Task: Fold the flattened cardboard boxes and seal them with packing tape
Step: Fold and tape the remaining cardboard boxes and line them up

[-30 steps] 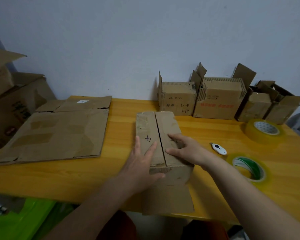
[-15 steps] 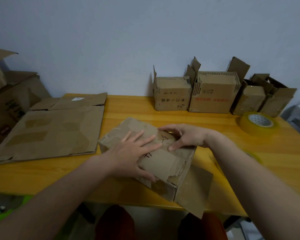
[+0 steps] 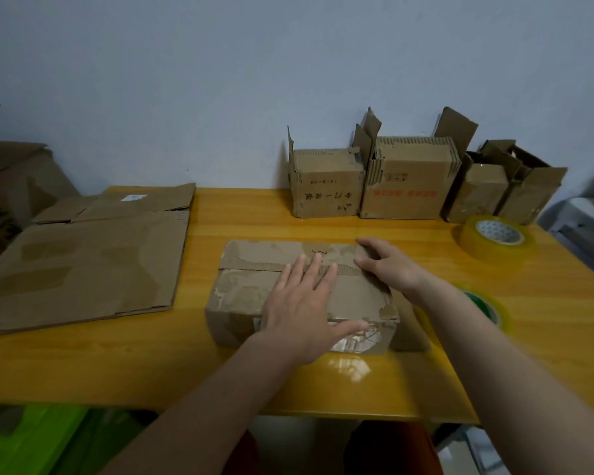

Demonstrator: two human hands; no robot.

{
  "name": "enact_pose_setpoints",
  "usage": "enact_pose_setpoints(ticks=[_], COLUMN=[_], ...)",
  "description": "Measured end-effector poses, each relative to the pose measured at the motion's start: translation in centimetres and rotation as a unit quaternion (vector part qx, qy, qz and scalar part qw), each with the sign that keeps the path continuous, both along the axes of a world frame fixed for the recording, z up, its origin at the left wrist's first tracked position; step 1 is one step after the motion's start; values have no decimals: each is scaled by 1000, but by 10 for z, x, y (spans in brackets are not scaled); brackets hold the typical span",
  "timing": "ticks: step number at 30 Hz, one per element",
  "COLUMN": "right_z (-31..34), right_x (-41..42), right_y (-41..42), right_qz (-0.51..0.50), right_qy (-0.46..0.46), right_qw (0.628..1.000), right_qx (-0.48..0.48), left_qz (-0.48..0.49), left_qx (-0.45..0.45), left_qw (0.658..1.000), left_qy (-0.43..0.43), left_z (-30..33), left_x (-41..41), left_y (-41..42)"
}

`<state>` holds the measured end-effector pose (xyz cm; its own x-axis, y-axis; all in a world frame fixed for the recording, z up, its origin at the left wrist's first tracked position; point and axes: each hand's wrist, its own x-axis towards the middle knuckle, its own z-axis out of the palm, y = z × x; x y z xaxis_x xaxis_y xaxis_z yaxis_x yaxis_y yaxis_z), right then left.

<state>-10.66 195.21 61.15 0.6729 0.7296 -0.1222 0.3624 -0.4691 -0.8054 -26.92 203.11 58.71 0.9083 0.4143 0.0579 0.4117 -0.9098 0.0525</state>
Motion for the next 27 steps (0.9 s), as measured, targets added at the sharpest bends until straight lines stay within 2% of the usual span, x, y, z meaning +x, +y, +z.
enact_pose_setpoints(ticks=[7, 10, 13, 15, 19, 21, 23, 27], right_z=[-6, -11, -20, -26, -35, -37, -37, -31], right_x=[1, 8, 16, 14, 4, -2, -4, -3], right_y=[-15, -41, -75, -95, -117, -121, -124, -125], right_qz=[-29, -90, -158, -175, -150, -119, -105, -141], right_qy=[-4, -108, -172, -198, -254, -266, -279, -235], right_qw=[998, 989, 972, 957, 909, 894, 889, 929], right_qx=[60, 38, -37, -123, -293, -341, -346, -248], left_qz=[3, 12, 27, 30, 54, 60, 50, 24], left_qx=[-4, -6, -33, -47, -33, -34, -33, -37], left_qw=[1000, 999, 998, 998, 996, 996, 996, 997], left_qy=[18, 32, 44, 41, 55, 64, 71, 63], left_z=[2, 6, 14, 16, 15, 14, 14, 17], left_x=[5, 7, 8, 8, 9, 8, 6, -5], left_y=[6, 7, 8, 11, 15, 15, 17, 29])
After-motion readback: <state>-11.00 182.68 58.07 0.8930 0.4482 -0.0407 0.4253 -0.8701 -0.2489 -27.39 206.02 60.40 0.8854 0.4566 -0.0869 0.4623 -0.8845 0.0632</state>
